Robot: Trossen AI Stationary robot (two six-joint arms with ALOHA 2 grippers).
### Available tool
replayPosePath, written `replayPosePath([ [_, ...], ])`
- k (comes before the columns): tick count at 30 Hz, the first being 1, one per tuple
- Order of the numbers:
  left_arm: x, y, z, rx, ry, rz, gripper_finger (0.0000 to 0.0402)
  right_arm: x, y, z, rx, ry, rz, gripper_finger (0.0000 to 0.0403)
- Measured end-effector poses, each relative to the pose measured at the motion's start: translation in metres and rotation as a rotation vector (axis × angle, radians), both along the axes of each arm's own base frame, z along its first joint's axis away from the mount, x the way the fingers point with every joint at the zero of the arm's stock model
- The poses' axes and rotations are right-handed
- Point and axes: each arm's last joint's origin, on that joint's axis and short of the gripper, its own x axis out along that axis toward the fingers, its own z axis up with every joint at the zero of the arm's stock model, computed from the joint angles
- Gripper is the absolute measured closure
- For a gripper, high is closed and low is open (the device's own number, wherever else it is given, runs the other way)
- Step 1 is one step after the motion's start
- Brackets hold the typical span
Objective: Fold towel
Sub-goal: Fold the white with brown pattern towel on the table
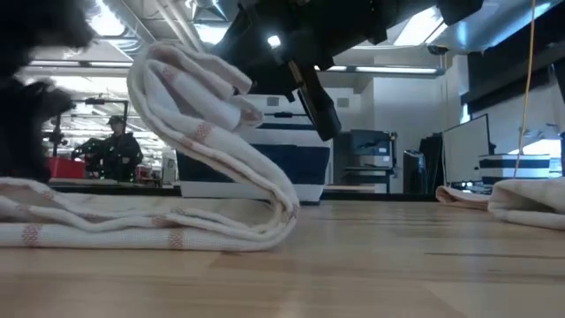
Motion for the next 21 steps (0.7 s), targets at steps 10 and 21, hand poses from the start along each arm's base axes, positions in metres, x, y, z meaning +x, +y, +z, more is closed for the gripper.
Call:
replayPosePath([
  [10,-0.003,-0.002,-0.047,-0.003,-0.071,0.049,0.0224,0.007,-0.004,0.011,0.04,-0.114,-0.019,0.0389],
  [21,0.014,0.003,-0.045,-0.012,-0.141,0.012,0.0224,0.041,0.005,0.0,0.092,-0.167,0.027,0.0388],
])
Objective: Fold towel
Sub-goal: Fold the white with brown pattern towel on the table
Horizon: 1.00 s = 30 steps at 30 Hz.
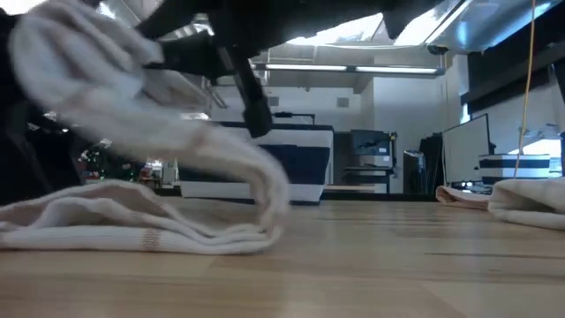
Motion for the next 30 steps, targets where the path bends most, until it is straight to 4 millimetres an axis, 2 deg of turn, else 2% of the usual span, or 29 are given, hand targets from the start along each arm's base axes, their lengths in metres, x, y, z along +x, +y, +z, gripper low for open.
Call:
replayPosePath([
  [3,-0.002,-0.003,0.009,-0.011,0.056,-0.039,0.0224,0.008,0.004,-0.002,-0.005,0.002,0.012,0.0388],
  [7,-0.011,-0.009,0.04,-0.084,0.122,-0.077,0.0224,0.008,0.004,-0.007,-0.025,0.056,0.021,0.0386],
  [9,-0.018,-0.011,0.054,-0.115,0.122,-0.065,0.0224,0.008,0.004,-0.008,-0.021,0.059,0.024,0.0385],
  [11,-0.031,-0.013,0.056,-0.123,0.157,-0.047,0.0224,0.008,0.004,-0.007,-0.007,0.057,0.024,0.0385],
  [14,-0.047,-0.018,0.053,-0.138,0.196,-0.004,0.0224,0.008,0.005,-0.007,-0.001,0.055,0.035,0.0385],
  [19,-0.066,-0.02,0.025,-0.127,0.215,0.086,0.0224,0.01,0.006,-0.001,0.054,-0.01,0.043,0.0384],
  [23,-0.062,-0.021,0.011,-0.109,0.147,0.111,0.0224,0.011,0.006,0.002,0.062,-0.017,0.032,0.0384],
  [27,-0.056,-0.021,0.008,-0.09,0.125,0.086,0.0224,0.019,0.006,0.006,0.07,-0.044,0.026,0.0384],
  [30,-0.056,-0.022,0.008,-0.084,0.114,0.082,0.0224,0.025,0.008,-0.005,0.053,0.001,0.025,0.0384],
])
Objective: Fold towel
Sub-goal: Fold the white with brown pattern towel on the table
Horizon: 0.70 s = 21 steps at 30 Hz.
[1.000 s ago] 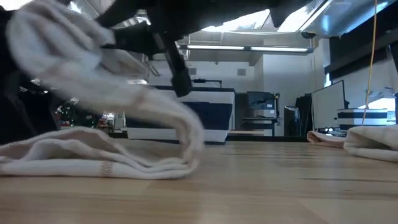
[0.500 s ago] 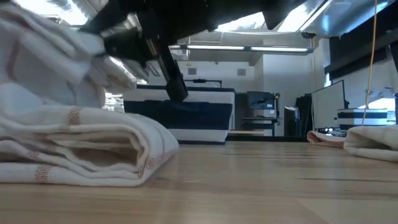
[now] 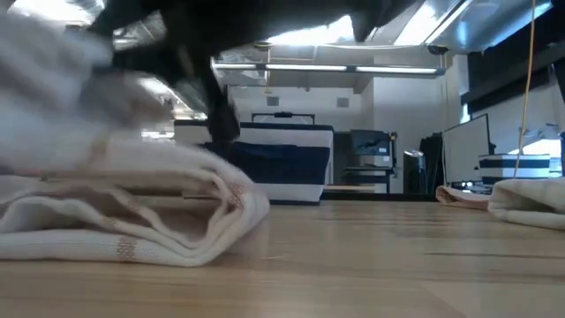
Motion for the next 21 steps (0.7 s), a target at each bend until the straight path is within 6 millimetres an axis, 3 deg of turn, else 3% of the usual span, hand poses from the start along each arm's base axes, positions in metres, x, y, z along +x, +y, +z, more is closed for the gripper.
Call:
replayPosePath([
  [5,-0.001,0.0,0.0,0.004,0.002,-0.004,0.0224,0.006,0.001,-0.021,0.023,0.063,0.01,0.0384],
  [21,-0.004,0.001,0.008,-0.034,0.011,-0.021,0.0224,0.006,-0.001,-0.025,0.004,0.061,-0.055,0.0374],
])
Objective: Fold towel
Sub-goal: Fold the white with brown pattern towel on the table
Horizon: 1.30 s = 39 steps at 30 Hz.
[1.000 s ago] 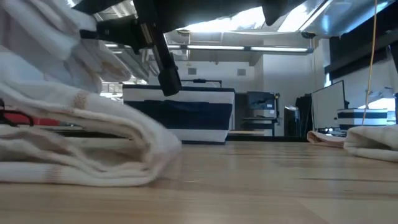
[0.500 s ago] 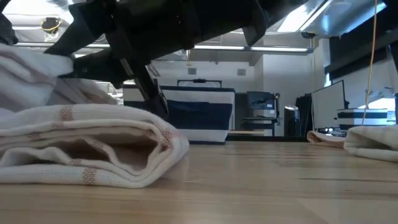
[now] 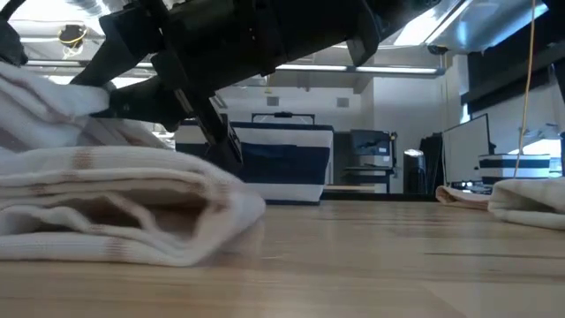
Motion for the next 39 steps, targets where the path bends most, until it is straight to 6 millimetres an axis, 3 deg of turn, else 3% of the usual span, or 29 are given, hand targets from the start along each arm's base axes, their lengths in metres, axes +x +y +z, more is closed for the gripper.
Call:
replayPosePath([
  [10,-0.013,0.012,0.036,-0.153,0.062,-0.006,0.0224,0.0,0.001,0.001,-0.033,-0.008,0.028,0.0256],
  [15,-0.021,0.022,0.061,-0.245,0.043,-0.029,0.0224,0.001,0.002,0.003,-0.085,-0.025,0.071,0.0219],
  [18,-0.025,0.031,0.078,-0.245,-0.06,-0.015,0.0224,0.001,0.003,0.004,-0.129,-0.037,0.108,0.0211],
  [22,-0.022,0.04,0.091,-0.081,-0.336,0.085,0.0224,0.001,0.004,0.009,-0.226,-0.065,0.192,0.021],
  [25,-0.015,0.038,0.091,-0.006,-0.431,0.129,0.0224,-0.002,0.004,0.016,-0.32,-0.028,0.257,0.021],
  [31,0.009,0.031,0.073,0.064,-0.434,0.13,0.0224,-0.016,0.002,0.038,-0.55,0.109,0.374,0.021],
  [35,0.033,0.028,0.053,0.055,-0.363,0.071,0.0224,-0.027,0.001,0.022,-0.635,0.276,0.438,0.021],
  [39,0.053,0.03,0.032,0.019,-0.253,-0.007,0.0224,-0.034,0.001,-0.009,-0.671,0.354,0.456,0.021],
])
